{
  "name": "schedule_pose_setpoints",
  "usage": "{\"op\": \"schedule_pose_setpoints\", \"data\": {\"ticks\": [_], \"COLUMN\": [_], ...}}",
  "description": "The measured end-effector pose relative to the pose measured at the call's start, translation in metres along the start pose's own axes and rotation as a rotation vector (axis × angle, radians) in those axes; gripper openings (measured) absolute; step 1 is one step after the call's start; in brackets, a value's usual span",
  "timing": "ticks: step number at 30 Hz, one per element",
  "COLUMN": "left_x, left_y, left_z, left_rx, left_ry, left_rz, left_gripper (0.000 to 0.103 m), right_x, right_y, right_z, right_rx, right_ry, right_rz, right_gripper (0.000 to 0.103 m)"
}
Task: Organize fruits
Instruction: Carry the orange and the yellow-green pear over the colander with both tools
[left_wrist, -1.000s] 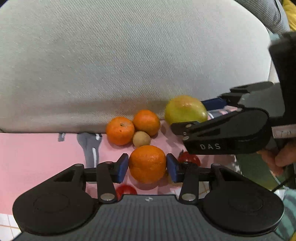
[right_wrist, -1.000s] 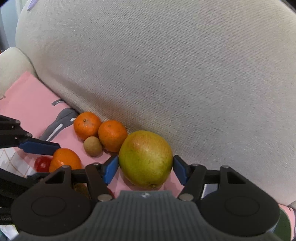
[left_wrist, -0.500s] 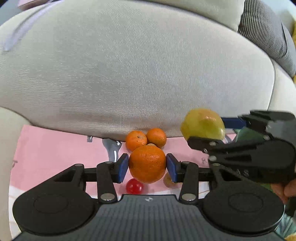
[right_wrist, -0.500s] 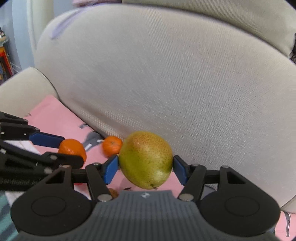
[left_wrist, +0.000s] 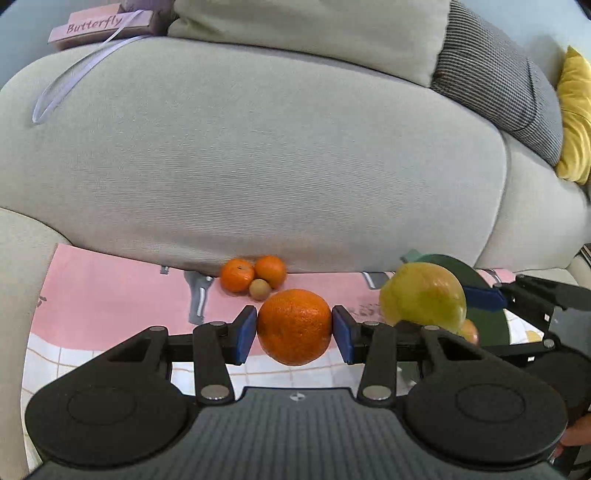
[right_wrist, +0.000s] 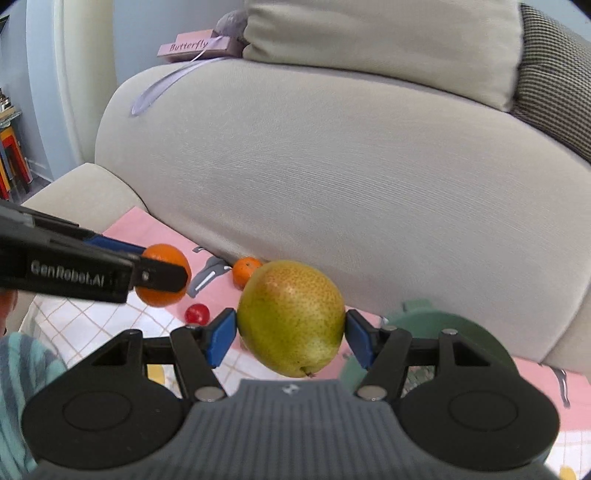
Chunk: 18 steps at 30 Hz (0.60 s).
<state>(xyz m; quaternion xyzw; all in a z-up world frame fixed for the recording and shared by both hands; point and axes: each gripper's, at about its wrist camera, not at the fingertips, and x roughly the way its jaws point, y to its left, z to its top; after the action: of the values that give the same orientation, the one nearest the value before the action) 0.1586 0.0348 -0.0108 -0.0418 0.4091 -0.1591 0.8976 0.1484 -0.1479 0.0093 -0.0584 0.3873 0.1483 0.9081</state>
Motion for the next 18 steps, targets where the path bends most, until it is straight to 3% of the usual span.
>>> {"op": "schedule_pose_setpoints", "data": {"ticks": [9, 18], "left_x": [-0.017, -0.004], "left_y": [-0.048, -0.089], "left_z": [-0.006, -0.005], "left_rx": [0.053, 0.098], "left_ry": [-0.004, 0.032], "left_rz": [-0.06, -0.125], "left_gripper": [0.05, 0.05], "right_x": [-0.031, -0.038], "right_y": [-0.017, -0.044], "right_z": [-0.033, -0.049], "right_rx": [0.027, 0.068], "right_ry": [-0.015, -0.007], "right_rz": [-0.061, -0.094], "right_gripper": [0.062, 0.062]}}
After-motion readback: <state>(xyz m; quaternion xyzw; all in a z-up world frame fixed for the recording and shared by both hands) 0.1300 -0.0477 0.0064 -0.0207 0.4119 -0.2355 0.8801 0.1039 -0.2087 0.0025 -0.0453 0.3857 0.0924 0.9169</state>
